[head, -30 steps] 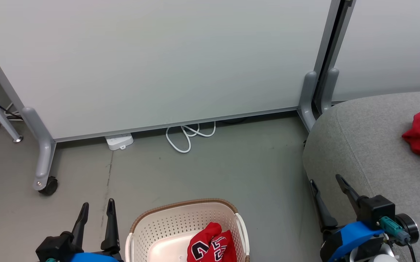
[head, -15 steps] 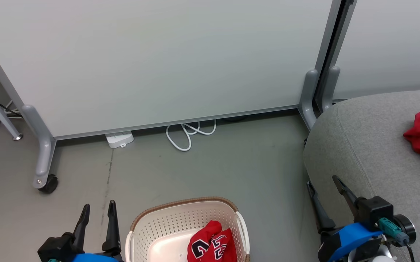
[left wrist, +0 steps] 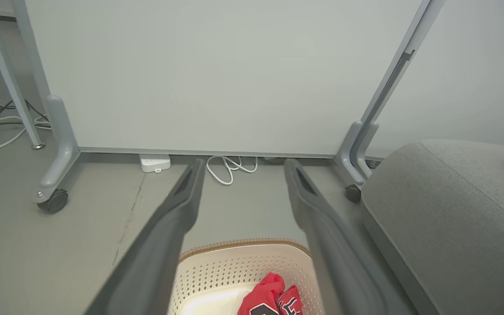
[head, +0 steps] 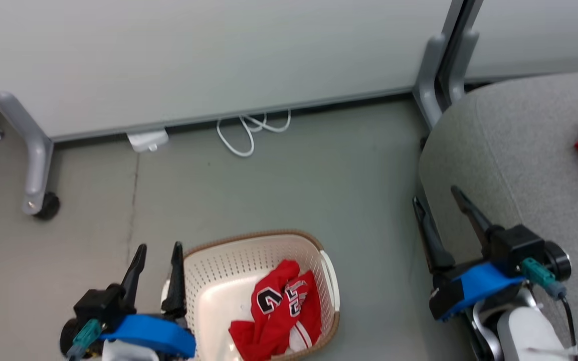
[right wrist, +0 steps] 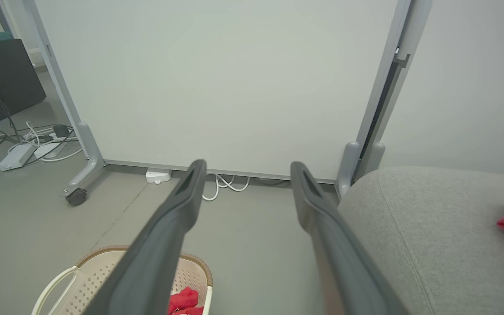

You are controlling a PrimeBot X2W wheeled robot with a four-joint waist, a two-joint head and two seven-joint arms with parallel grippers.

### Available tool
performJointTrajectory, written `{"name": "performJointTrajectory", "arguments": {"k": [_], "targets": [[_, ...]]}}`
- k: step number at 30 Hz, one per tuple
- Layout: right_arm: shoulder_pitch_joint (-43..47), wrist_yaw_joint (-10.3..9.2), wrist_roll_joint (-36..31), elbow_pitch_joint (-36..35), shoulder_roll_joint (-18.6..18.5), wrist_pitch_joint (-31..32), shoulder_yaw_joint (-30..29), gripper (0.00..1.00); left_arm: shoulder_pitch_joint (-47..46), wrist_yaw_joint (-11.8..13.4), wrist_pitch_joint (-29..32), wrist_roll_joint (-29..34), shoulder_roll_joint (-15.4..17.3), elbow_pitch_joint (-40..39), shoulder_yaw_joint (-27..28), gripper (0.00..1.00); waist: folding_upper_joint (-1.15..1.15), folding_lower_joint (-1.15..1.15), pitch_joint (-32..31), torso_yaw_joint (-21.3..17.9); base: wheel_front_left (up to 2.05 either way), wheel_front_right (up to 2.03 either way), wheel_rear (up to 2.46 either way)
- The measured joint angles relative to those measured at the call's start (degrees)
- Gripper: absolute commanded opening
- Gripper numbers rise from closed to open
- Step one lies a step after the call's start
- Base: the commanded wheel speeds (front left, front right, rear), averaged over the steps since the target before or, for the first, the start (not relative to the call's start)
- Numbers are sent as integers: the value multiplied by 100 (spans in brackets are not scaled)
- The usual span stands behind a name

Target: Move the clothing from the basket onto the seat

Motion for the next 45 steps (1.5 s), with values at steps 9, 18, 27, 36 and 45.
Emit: {"name": "performJointTrajectory", "arguments": {"k": [9,18,27,36,45], "targets": [[-680,0,-159,-327,0,8,68,100,-1096,0,-1,-148,168,545,-932,100,0,1,1219,-211,0,0,0],[-1262,0,-135,-662,0,-109,229,100,-2252,-1,-7,-505,422,1523,-1909,100,0,1,2497,-579,0,0,0],[-1667,0,-187,-996,-3,-186,391,100,-3159,-2,-7,-980,633,2683,-2708,100,0,1,3654,-1009,0,0,0],[-1885,0,-120,-1252,-3,-294,465,100,-3956,-2,18,-1245,847,3443,-3116,100,0,1,4553,-1383,0,0,0],[-1858,0,45,-1211,-2,-405,533,100,-4240,-2,185,-1586,844,4014,-3500,100,0,0,4900,-1573,0,0,0]]}}
